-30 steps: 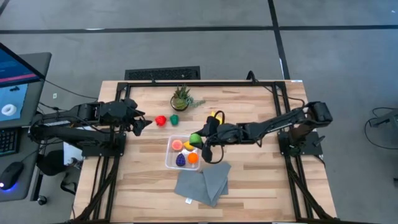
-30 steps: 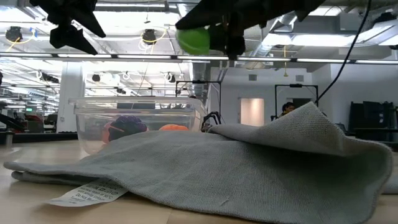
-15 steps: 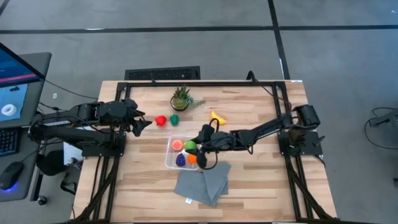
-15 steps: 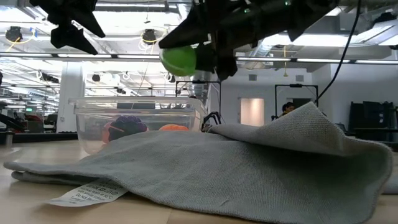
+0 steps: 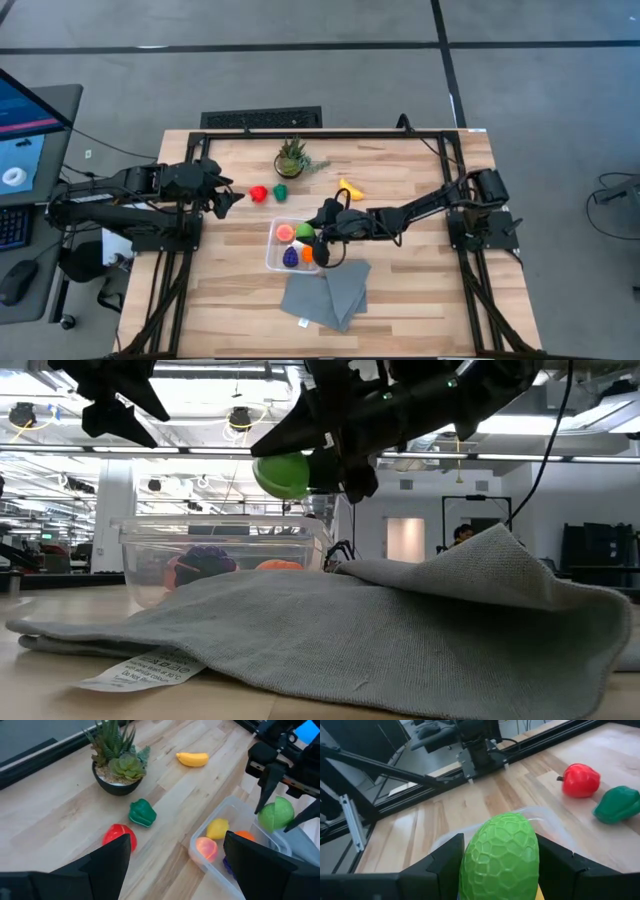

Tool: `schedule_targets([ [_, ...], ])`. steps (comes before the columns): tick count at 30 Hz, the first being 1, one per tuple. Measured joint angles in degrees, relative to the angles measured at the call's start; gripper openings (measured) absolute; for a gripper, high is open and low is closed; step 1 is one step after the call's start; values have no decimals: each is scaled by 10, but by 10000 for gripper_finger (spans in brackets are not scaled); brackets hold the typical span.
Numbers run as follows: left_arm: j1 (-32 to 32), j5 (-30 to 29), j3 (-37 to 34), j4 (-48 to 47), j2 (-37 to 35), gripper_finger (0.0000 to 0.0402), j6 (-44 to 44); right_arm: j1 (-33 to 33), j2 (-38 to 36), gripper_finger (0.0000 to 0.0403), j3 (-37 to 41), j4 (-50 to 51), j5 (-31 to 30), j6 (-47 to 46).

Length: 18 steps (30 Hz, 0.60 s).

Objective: Pick and placing Produce into tupperware
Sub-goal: Put the green melon into the transparent container

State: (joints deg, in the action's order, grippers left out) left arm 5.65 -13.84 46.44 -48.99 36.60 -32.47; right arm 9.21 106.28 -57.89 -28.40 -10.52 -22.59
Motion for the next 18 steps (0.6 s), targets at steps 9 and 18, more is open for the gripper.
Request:
schedule_targets([
  [9, 0, -4, 0, 0, 0, 306, 0, -15, 0, 231, 0, -2, 41, 0],
  [18, 0, -4, 0, 0, 0, 306, -1, -19, 12, 231, -6, -6, 61, 1],
])
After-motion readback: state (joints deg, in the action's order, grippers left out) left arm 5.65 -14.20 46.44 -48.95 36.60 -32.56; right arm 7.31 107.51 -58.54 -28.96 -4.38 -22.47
